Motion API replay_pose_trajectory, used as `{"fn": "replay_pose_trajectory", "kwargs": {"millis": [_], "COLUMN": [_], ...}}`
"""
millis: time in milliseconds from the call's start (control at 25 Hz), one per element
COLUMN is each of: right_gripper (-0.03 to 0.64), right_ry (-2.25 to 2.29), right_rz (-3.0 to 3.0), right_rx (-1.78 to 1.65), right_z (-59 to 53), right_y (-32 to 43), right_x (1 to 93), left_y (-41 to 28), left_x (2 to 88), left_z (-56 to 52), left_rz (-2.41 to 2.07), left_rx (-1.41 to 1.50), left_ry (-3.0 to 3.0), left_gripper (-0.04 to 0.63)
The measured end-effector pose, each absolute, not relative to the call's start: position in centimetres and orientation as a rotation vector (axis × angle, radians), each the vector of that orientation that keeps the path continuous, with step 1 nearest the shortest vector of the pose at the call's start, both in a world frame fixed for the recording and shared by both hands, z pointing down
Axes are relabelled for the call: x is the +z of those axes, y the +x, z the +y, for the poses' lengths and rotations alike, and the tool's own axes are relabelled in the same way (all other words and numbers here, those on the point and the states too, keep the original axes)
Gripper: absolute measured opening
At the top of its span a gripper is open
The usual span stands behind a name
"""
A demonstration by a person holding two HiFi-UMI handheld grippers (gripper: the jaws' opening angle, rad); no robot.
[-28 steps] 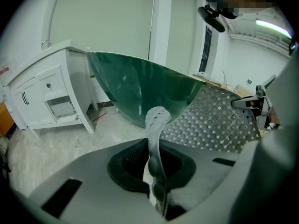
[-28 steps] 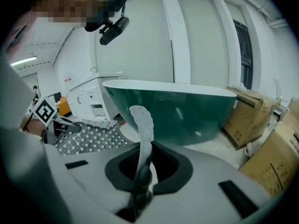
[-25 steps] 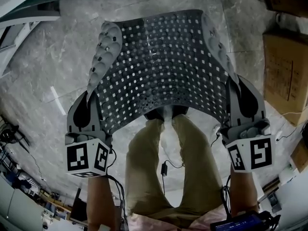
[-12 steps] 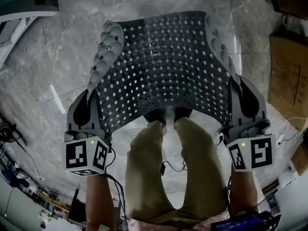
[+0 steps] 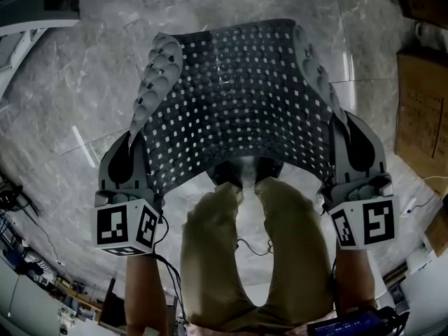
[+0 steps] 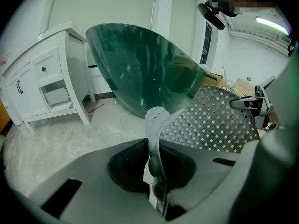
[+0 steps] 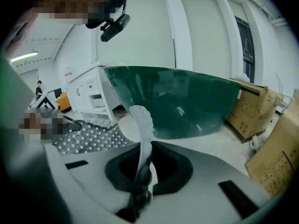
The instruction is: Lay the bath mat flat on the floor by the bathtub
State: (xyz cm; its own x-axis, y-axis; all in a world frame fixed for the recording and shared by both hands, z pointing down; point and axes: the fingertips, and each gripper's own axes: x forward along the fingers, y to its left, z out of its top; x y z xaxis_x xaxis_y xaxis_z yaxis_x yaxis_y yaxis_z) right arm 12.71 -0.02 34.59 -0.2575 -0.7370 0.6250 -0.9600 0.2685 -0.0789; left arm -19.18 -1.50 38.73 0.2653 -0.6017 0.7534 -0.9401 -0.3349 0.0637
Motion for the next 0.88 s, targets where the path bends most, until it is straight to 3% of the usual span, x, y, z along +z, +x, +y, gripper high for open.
{"fn": "replay_pose_trajectory", "kwargs": {"millis": [880], "right_gripper": [0.028], "right_ry": [1.535], "right_rz": [-2.088], "right_rx": [0.607], "right_z": [0.1], "right_y": [12.9], "right_x": [34.7], "left_y": [-19.3], "left_x": [39.0], "left_z": [-1.1], "left_rz": [-1.384], "left_rx": [0.849], "left_ry": [2.026], "left_gripper": [0.034]}}
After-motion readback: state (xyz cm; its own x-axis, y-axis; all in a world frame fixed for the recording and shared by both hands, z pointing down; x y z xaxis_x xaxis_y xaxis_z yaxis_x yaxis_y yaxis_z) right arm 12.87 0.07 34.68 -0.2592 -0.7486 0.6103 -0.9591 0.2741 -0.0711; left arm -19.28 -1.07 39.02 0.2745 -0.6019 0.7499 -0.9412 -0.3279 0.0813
